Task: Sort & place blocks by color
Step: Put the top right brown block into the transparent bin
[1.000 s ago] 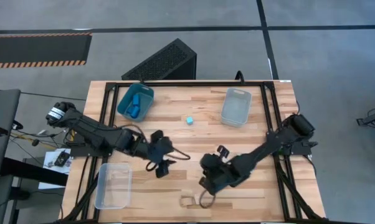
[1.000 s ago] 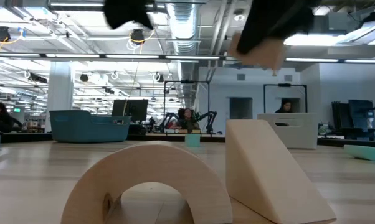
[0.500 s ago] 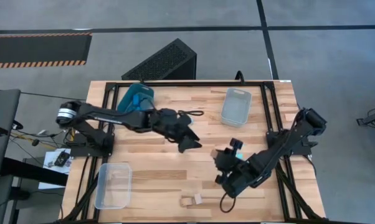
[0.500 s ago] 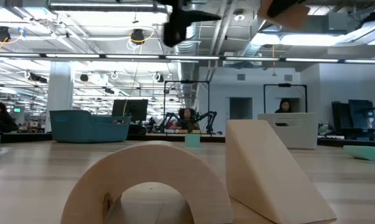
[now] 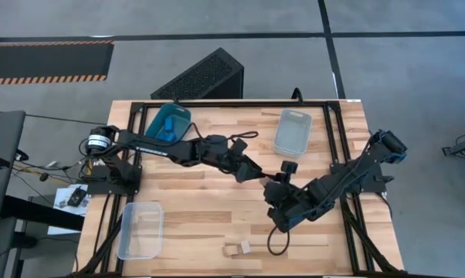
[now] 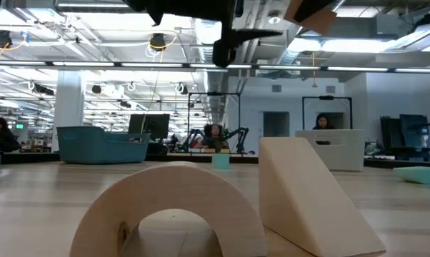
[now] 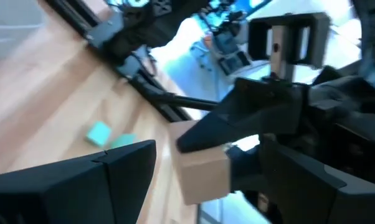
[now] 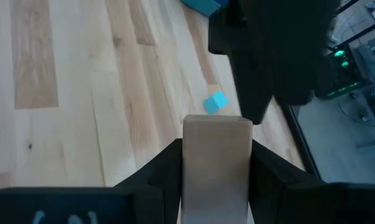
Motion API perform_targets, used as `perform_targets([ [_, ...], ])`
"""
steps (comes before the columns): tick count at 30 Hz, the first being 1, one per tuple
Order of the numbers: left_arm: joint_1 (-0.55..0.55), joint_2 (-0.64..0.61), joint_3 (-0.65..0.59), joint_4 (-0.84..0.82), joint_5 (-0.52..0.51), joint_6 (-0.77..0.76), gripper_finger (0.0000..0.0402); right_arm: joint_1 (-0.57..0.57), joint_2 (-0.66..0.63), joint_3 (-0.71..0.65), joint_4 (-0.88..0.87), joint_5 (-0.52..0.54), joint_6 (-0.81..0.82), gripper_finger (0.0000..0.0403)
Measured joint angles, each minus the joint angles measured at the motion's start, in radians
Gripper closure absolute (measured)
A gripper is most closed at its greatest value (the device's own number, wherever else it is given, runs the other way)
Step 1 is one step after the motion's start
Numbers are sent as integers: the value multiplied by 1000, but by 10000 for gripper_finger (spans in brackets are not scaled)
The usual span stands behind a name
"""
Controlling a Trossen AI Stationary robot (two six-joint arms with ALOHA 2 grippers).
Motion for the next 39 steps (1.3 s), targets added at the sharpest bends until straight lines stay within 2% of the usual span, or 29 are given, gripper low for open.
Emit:
perform_targets([
  [16, 0, 0, 0, -15, -13, 37, 136, -58, -14, 0, 116, 27, -29, 248],
  [20, 2, -1, 0, -27, -13, 37, 172, -67, -14, 1, 161, 26, -79, 247],
  [28, 5, -2, 1, -34, -6, 48, 299, -80, -12, 0, 176, 28, -115, 245],
  [34, 12, -8, 2, -74, 24, 81, 299, -79, -12, 0, 187, 18, -88, 218],
  [39, 15, -52, -2, -288, -46, 141, 299, -78, -15, 0, 183, 28, -28, 188],
])
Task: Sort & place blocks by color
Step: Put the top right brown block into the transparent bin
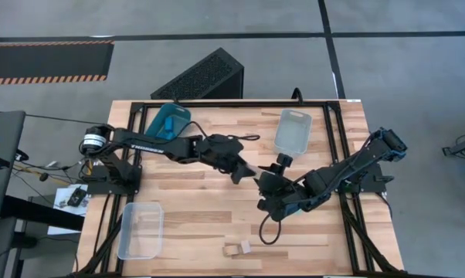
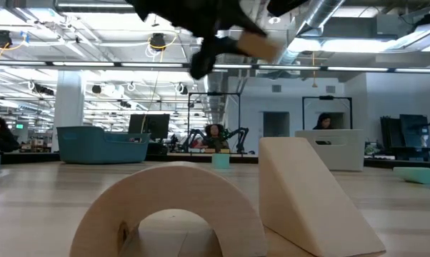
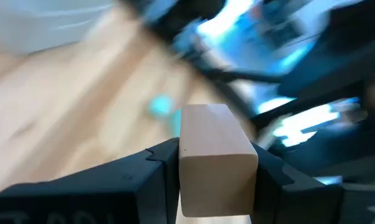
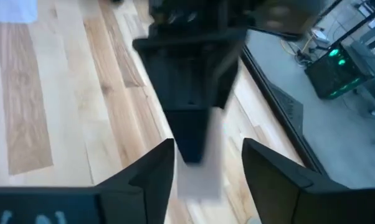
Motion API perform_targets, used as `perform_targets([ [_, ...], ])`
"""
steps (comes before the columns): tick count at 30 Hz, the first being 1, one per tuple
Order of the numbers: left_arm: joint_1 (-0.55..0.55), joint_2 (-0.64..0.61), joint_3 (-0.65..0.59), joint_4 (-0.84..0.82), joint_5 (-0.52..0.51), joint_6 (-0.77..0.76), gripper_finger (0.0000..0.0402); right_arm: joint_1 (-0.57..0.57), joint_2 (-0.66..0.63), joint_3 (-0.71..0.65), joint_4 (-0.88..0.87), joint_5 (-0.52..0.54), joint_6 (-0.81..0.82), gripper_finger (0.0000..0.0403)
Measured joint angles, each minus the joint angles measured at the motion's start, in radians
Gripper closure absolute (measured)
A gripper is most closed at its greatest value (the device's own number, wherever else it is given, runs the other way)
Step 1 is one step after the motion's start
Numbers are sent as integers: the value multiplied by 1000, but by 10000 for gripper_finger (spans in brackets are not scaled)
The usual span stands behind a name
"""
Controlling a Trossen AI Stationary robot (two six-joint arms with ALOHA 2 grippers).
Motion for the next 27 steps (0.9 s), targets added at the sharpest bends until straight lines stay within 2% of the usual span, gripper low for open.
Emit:
perform_targets([
  [5, -22, -121, 1, -358, -143, 48, 299, -1, -22, 2, -32, 5, 149, 173],
  [9, -99, -232, 0, -661, -233, 22, 299, -13, -33, 2, -83, -1, 266, 175],
  [13, -234, -345, 1, -961, -261, -100, 298, -17, -29, 1, -125, -13, 328, 177],
  [17, -418, -411, -1, -1173, -310, -298, 295, -21, -20, 1, -120, -75, 363, 177],
  [20, -552, -423, -39, -1227, -308, -441, 297, -20, -17, 1, -111, -107, 392, 177],
  [27, -793, -421, -187, -1193, -244, -738, 291, 8, -16, 1, -109, -117, 433, 178],
])
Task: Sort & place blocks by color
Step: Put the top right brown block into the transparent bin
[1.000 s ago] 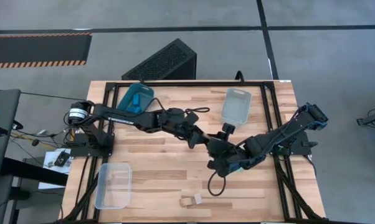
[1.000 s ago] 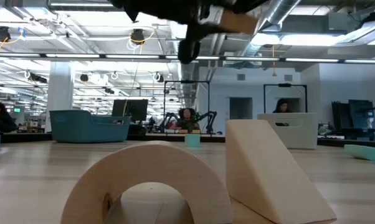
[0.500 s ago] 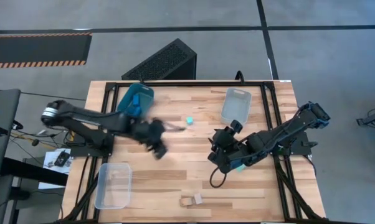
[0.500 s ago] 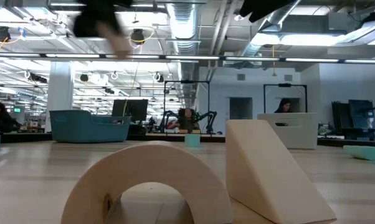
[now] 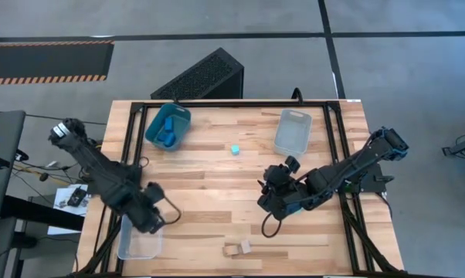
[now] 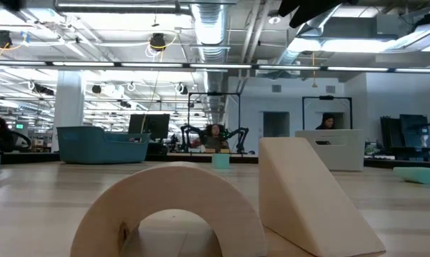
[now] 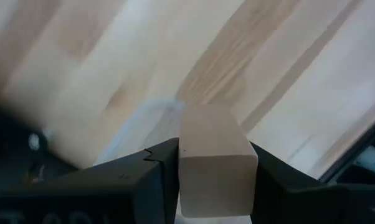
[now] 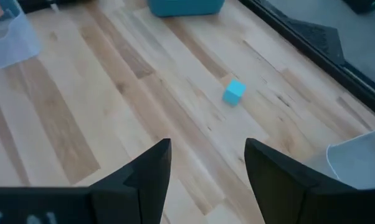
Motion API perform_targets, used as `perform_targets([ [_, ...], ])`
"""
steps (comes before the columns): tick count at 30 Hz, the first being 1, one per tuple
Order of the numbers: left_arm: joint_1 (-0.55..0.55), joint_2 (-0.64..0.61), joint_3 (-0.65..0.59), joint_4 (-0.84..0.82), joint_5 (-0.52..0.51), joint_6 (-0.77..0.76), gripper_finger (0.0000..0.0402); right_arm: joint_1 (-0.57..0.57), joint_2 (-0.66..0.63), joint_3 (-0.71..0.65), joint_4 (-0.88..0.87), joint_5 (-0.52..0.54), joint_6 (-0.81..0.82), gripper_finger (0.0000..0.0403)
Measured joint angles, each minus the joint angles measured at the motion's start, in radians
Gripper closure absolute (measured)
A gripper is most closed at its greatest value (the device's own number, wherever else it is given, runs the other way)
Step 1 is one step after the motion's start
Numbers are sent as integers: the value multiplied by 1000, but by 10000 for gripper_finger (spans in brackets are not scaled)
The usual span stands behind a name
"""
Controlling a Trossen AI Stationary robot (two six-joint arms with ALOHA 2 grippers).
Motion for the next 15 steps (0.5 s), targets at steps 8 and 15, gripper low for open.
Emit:
perform_targets([
  [8, -174, 0, -167, 89, 80, -184, 291, 10, 0, 0, 0, -20, 29, 178],
  [15, -197, 0, -327, 298, 162, -246, 289, 10, 0, 0, 0, -36, 52, 178],
])
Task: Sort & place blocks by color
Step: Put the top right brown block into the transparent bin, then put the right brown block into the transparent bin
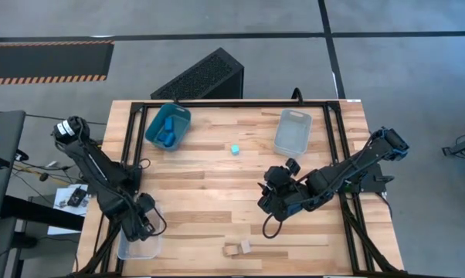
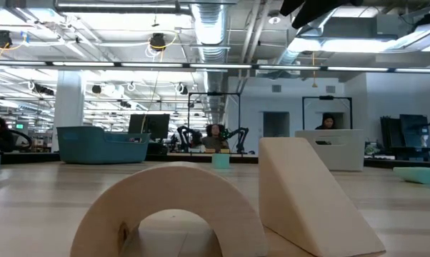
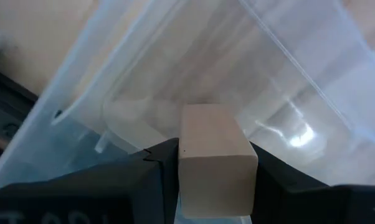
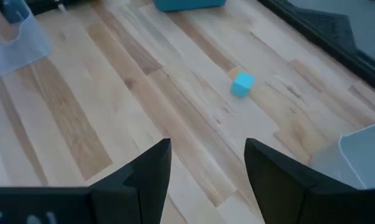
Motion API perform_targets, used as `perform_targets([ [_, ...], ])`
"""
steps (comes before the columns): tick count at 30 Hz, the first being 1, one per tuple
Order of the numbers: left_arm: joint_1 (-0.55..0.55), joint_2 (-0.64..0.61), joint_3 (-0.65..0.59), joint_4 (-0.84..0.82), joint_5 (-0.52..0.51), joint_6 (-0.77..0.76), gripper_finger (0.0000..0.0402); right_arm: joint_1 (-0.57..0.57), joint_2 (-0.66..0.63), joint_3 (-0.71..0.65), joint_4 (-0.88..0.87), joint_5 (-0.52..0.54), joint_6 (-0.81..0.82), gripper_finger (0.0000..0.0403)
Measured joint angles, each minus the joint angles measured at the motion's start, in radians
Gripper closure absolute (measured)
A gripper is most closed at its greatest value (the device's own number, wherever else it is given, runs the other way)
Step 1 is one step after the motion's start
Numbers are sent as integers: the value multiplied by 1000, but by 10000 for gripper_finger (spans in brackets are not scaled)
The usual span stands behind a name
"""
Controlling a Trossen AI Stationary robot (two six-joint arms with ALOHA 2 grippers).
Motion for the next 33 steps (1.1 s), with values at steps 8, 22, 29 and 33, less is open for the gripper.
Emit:
perform_targets([
  [8, 0, 0, -26, -6, 7, -2, 284, 7, 0, -145, 131, -148, 88, 178],
  [22, 0, 0, 75, -136, 53, 103, 147, 83, 6, -305, 493, -371, -29, 178],
  [29, 0, -1, 239, -320, -56, 184, 127, 109, 100, -318, 622, -481, -130, 178],
  [33, 0, -1, 320, -348, -203, 255, 127, 111, 181, -318, 783, -565, -280, 178],
])
